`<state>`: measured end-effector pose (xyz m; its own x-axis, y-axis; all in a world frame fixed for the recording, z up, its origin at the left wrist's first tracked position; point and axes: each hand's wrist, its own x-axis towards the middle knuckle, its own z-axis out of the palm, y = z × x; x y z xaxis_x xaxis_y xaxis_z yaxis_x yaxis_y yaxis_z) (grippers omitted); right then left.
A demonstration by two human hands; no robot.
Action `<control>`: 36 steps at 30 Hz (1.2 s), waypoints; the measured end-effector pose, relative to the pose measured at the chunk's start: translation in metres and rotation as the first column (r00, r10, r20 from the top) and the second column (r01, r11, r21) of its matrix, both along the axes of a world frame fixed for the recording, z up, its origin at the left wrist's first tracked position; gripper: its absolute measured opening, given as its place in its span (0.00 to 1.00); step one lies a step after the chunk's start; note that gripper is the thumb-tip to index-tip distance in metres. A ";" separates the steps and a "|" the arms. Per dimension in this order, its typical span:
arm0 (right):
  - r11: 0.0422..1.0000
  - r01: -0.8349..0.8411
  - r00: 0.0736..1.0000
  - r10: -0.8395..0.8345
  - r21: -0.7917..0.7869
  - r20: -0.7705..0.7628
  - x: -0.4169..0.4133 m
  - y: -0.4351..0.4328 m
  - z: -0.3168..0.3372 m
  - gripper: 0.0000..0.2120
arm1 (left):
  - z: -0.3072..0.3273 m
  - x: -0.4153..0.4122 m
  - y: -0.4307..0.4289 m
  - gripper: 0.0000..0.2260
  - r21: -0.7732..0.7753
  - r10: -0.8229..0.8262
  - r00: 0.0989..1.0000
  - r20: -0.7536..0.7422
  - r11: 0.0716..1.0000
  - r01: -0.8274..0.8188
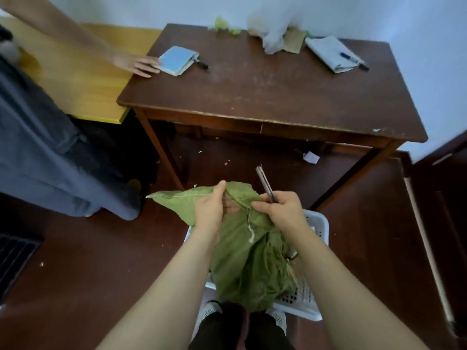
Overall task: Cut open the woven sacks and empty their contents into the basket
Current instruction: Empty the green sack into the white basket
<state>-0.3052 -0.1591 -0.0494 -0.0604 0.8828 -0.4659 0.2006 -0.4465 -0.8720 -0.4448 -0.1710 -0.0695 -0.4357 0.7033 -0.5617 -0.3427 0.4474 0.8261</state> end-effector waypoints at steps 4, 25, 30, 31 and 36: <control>0.988 -0.047 0.999 0.045 0.150 0.014 0.015 0.013 0.039 0.08 | -0.010 -0.020 0.003 0.25 -0.157 -0.311 0.782 -0.539 0.950 0.270; 0.837 0.509 0.849 -0.451 0.198 -0.275 0.040 0.079 0.130 0.09 | 0.138 0.010 0.045 0.07 0.425 -0.102 0.979 -0.179 0.889 0.170; 0.930 0.367 0.871 -0.338 0.015 -0.357 0.019 0.064 0.100 0.03 | 0.081 0.010 0.027 0.40 0.269 -0.604 0.788 0.118 0.783 0.560; 0.948 0.320 0.874 -0.295 -0.001 -0.386 0.012 0.062 0.096 0.04 | 0.073 0.019 0.021 0.39 0.214 -0.674 0.739 0.029 0.726 0.654; 0.982 0.184 0.940 -0.190 -0.048 -0.284 0.007 0.056 0.088 0.14 | 0.047 0.033 0.022 0.02 0.063 -0.306 0.943 -0.133 0.947 0.316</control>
